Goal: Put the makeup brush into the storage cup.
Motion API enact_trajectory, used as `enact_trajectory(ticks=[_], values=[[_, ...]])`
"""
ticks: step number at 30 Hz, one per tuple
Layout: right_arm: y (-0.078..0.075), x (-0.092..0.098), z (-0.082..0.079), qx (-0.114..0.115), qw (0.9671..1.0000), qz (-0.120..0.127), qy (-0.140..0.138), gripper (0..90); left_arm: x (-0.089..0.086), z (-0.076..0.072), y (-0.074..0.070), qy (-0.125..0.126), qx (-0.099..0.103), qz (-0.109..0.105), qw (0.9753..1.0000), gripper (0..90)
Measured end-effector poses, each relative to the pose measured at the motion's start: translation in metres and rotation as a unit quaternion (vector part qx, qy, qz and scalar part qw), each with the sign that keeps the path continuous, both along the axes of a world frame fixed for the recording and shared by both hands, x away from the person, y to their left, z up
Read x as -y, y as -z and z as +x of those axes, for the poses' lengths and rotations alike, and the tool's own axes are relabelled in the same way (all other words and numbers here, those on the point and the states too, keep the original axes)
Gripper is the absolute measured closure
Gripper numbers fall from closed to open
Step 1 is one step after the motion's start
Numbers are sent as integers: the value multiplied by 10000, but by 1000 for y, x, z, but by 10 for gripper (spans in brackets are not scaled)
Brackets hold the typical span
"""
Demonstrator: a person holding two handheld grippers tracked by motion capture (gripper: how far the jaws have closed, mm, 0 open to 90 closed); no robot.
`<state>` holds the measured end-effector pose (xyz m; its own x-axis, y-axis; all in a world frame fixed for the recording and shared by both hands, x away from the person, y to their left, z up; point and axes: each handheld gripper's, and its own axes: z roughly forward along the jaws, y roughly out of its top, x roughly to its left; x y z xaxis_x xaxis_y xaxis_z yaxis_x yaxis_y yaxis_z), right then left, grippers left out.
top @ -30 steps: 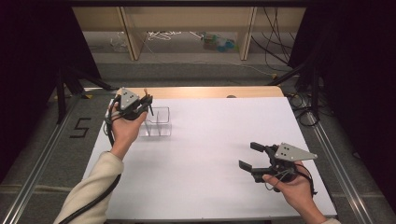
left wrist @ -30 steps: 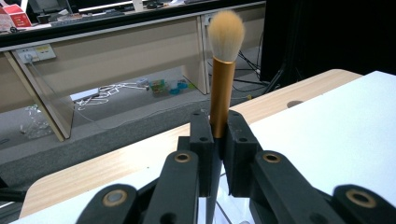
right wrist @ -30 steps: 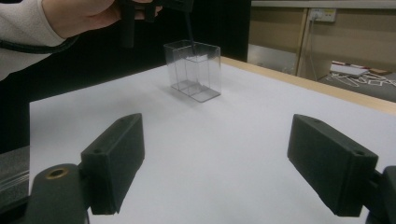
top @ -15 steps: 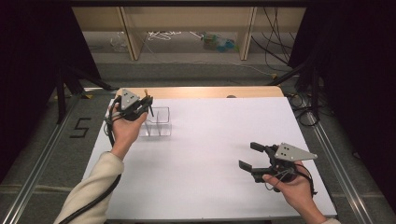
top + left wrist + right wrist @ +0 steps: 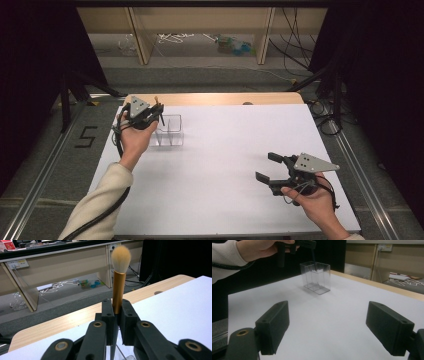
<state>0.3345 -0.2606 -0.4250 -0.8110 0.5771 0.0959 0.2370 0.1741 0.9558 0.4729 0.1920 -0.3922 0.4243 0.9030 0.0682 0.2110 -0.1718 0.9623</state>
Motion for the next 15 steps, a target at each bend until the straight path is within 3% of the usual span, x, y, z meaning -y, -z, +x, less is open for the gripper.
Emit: enact_trajectory(ticks=[4,5,8,9,10,11,13,15], values=[[0,0,0,-3,10000,0,-2,198,0,0,0,-7,-2,-2,10000,828],[1,0,2,144,9999,-3,12,198,0,0,0,-7,-4,1,10000,828],[1,-1,2,214,9997,83,7,198,0,1,2,-22,-16,-25,10000,828],[1,-1,2,198,9998,80,10,198,0,1,2,-21,-26,-37,10000,828],[0,0,0,-7,10000,-3,-5,198,-1,1,2,-5,-22,5,10000,828],[1,0,2,183,9998,51,10,198,0,1,3,-17,-49,-31,10000,828],[1,-1,2,188,9998,63,9,198,-1,1,3,-13,-67,-15,10000,828],[1,-1,1,47,9999,92,18,198,-1,1,4,-8,-66,-6,10000,828]])
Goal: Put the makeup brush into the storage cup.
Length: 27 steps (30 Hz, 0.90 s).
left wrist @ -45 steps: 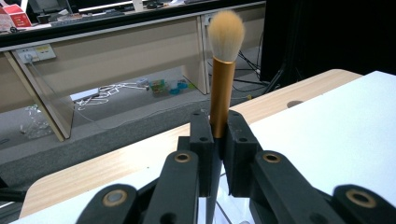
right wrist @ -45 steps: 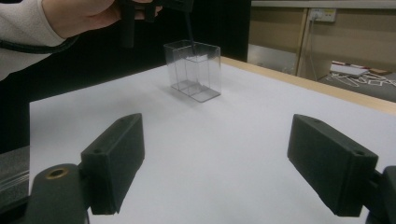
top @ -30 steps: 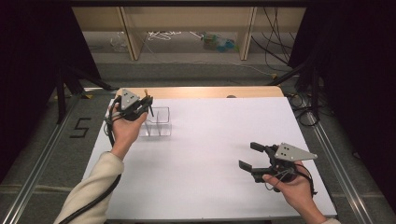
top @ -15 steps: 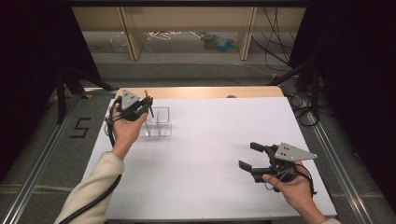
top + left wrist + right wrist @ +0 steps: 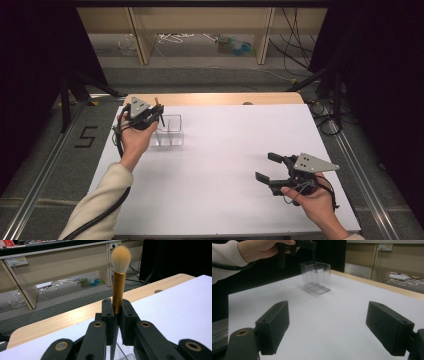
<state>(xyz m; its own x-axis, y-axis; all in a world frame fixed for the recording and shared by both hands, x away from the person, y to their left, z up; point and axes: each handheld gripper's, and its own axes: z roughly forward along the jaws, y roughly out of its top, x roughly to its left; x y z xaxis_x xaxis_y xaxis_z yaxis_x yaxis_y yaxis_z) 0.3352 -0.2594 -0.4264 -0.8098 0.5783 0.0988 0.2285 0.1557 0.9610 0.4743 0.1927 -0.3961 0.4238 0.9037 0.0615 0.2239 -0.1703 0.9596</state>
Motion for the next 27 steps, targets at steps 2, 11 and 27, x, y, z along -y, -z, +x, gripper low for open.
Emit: enact_trajectory(ticks=[2,11,27], values=[[0,0,0,-13,10000,-23,-16,198,0,0,1,-1,-5,3,10000,828],[0,0,2,152,9999,-14,3,198,1,0,3,-6,-55,-16,10000,828],[0,1,1,131,9999,-33,-6,198,1,1,7,-32,-116,-13,9999,828]])
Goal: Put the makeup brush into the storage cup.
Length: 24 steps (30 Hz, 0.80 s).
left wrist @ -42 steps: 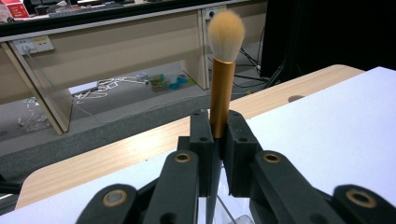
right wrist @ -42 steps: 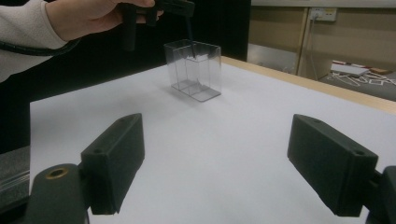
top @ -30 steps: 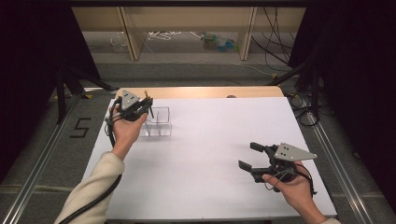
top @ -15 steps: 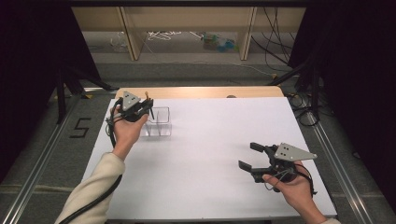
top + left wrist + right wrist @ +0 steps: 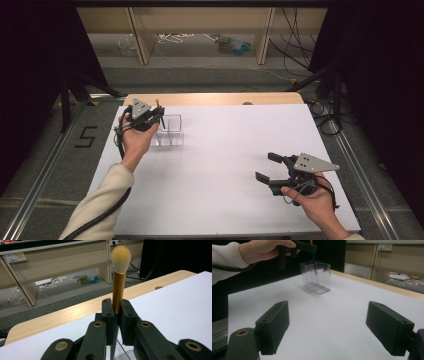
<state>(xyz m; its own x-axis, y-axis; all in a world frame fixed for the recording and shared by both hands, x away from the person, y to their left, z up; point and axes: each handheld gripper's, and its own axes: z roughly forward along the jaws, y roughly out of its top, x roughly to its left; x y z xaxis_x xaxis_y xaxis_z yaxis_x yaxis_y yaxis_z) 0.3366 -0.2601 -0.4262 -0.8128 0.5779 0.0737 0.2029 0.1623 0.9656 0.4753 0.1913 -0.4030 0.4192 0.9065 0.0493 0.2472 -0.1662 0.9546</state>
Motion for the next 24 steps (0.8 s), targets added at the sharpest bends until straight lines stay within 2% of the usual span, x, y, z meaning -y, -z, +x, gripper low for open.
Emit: enact_trajectory(ticks=[7,8,11,12,14,15,16,24], values=[[0,0,0,31,10000,14,9,198,0,0,1,0,-26,-24,10000,828],[-1,0,-2,-178,9998,-46,-13,198,0,0,1,15,-12,13,10000,828],[0,-1,-1,-116,9999,26,4,198,0,0,2,-2,-50,-42,10000,828],[0,0,0,32,10000,12,7,198,0,0,2,2,-58,-33,10000,828],[0,0,0,19,10000,10,7,198,1,0,2,10,-73,-46,10000,828],[0,-1,-1,-128,9999,22,2,198,1,0,2,10,-78,-47,10000,828],[0,0,0,9,10000,12,6,198,1,0,3,10,-84,-54,9999,828],[0,0,0,26,10000,8,6,199,1,0,4,25,-95,-60,9999,828]])
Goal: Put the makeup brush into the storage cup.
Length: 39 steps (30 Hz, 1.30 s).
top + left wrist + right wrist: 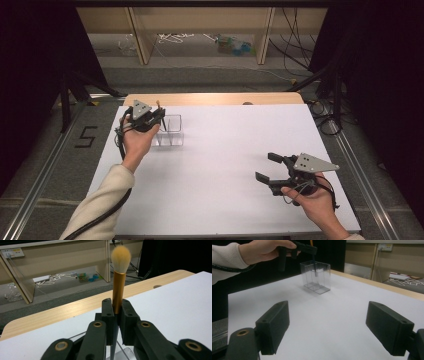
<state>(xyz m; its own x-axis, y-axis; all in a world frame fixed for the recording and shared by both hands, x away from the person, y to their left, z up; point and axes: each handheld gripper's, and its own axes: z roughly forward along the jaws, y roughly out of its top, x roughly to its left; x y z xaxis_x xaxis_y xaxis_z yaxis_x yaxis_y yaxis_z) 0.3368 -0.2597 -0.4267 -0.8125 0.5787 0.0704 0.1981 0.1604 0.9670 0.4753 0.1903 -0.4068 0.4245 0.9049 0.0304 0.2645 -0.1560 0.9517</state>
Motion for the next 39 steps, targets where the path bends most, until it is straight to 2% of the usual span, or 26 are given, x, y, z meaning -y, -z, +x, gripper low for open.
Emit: enact_trajectory(ticks=[2,5,7,10,14,15,16,17,18,19,21,22,23,25,26,27,28,39], values=[[0,0,0,2,10000,-10,1,200,1,0,1,-17,-39,-46,10000,828],[0,-1,-2,-159,9999,17,-13,201,1,0,2,-24,-60,-24,10000,828],[0,0,0,-45,10000,-10,2,201,0,0,2,-19,-49,9,10000,827],[0,-1,-1,-143,9999,15,-12,201,0,0,3,-29,-70,1,10000,827],[0,-1,-1,-143,9999,10,-12,202,1,0,4,-33,-117,-41,9999,827],[0,-1,-1,-123,9999,-5,5,202,1,0,4,-36,-120,-31,9999,827],[1,-1,0,23,10000,36,-3,202,1,0,4,-35,-120,-29,9999,828],[1,-2,-1,-133,9999,64,-31,202,1,0,4,-34,-124,-24,9999,827],[1,-1,1,46,10000,36,-12,202,1,0,4,-37,-128,-19,9999,827],[1,-2,-1,-127,9999,64,-29,202,1,0,4,-33,-129,-5,9999,827],[0,-1,0,5,10000,-24,15,202,0,0,5,-53,-144,-5,9999,827],[1,-1,0,-32,10000,30,-11,202,1,0,5,-62,-151,-30,9999,827],[1,-1,1,27,10000,43,-9,202,1,0,5,-69,-157,-30,9998,827],[1,-1,-1,-84,9999,50,-20,202,0,1,6,-61,-155,12,9999,827],[1,-1,0,21,10000,42,-11,202,0,0,6,-73,-171,-13,9998,827],[1,-2,0,-77,10000,50,-24,202,0,1,7,-90,-184,-28,9998,827],[1,-1,1,48,10000,40,-14,202,-1,1,7,-91,-186,-22,9998,827],[1,-1,1,1,10000,45,-16,202,-2,2,12,-112,-273,-61,9995,827]])
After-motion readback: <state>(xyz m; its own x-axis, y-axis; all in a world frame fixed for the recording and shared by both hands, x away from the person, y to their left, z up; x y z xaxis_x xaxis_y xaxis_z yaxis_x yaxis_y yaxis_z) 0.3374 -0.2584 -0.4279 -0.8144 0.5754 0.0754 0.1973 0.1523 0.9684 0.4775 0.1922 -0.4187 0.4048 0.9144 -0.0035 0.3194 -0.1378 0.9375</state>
